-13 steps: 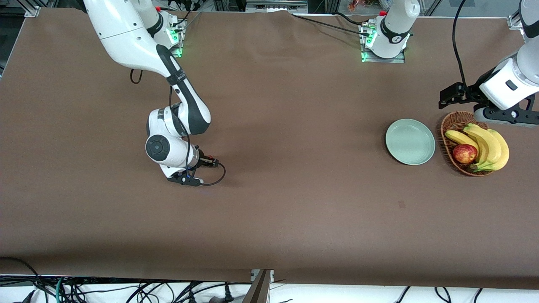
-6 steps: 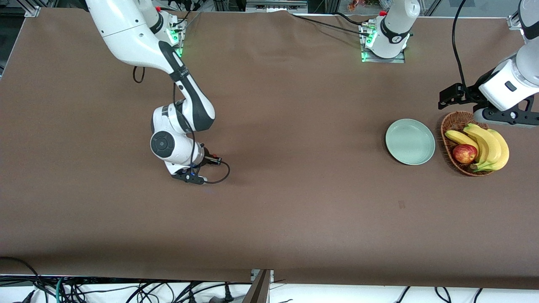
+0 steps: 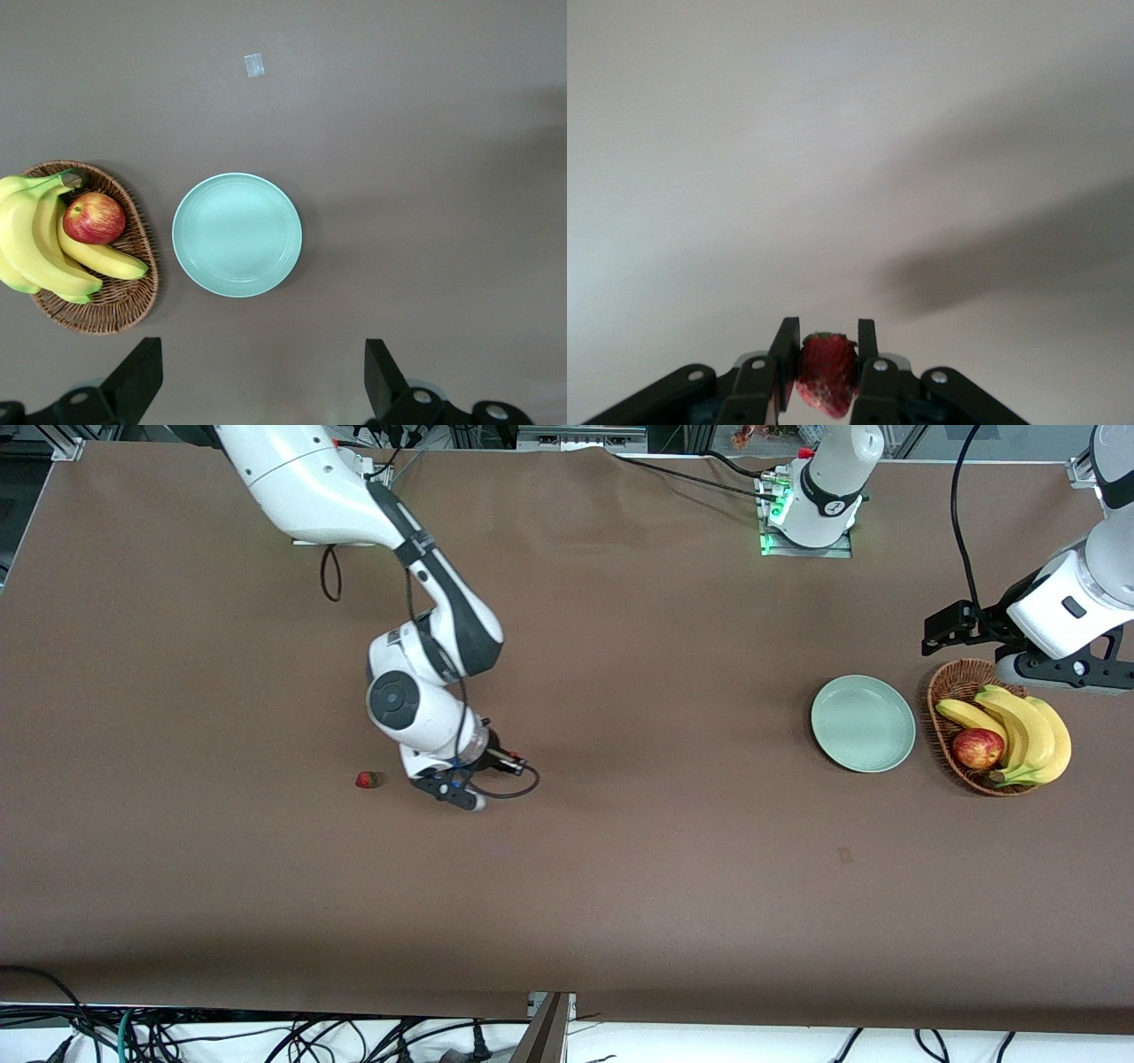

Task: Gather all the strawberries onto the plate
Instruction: 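Set the strawberry mid-table with the right gripper while the left gripper approaches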

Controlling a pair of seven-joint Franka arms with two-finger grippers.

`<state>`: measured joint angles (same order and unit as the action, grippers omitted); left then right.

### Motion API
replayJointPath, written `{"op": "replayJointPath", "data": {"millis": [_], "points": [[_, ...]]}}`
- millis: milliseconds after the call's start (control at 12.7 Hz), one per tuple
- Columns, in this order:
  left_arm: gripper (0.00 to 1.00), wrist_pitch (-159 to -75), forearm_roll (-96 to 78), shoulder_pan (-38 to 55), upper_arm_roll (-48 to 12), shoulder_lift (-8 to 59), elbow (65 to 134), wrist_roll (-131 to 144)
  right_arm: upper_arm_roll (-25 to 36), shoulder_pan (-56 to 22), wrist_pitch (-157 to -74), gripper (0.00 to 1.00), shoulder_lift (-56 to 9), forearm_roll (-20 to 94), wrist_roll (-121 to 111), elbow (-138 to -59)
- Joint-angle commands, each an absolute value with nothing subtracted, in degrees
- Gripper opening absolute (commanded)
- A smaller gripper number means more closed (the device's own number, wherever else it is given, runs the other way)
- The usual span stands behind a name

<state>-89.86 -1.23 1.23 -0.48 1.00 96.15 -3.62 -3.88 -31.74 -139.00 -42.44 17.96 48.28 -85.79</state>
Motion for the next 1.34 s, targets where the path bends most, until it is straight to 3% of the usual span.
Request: {"op": "replayJointPath", "data": {"millis": [0,157,472,551,629,708,865,1022,1258], "points": [[1.00,-89.8,-1.7,0.6,-0.9,1.2,95.5,-3.6,-3.5,-39.3,-148.8,0.10,-51.4,19.3,58.5,-75.7],[1.00,-89.9,-1.7,0.6,-0.8,1.2,95.5,-3.6,-3.3,-44.5,-159.4,0.12,-56.5,19.1,64.8,-72.6],[1.00,-91.1,-1.7,0.6,-0.8,2.5,95.8,-3.6,-1.9,-51.9,-172.7,0.31,-60.6,18.8,72.8,-71.3],[1.00,-91.8,-1.7,0.6,-0.6,3.2,95.8,-3.6,-1.3,-52.7,-172.9,0.41,-60.4,19.0,73.7,-71.3],[1.00,-92.3,-1.7,0.5,-0.5,3.6,95.9,-3.6,-0.7,-52.7,-172.6,0.80,-59.9,19.1,74.3,-71.4],[1.00,-92.4,-1.7,0.2,-0.4,4.0,95.9,-3.6,-0.4,-52.3,-172.2,1.00,-59.3,19.1,73.8,-71.5],[1.00,-94.2,-1.8,0.0,-0.5,4.0,98.2,-3.3,0.1,-49.8,-166.2,1.00,-57.0,18.6,73.0,-71.4],[1.00,-100.6,-1.9,0.0,-0.9,2.1,105.3,-2.9,0.1,-45.6,-153.9,1.00,-52.7,17.8,70.3,-71.4],[1.00,-104.8,-2.5,0.3,-2.0,1.7,110.4,-1.0,1.3,-38.4,-134.8,1.00,-46.7,16.3,57.4,-71.5]]}}
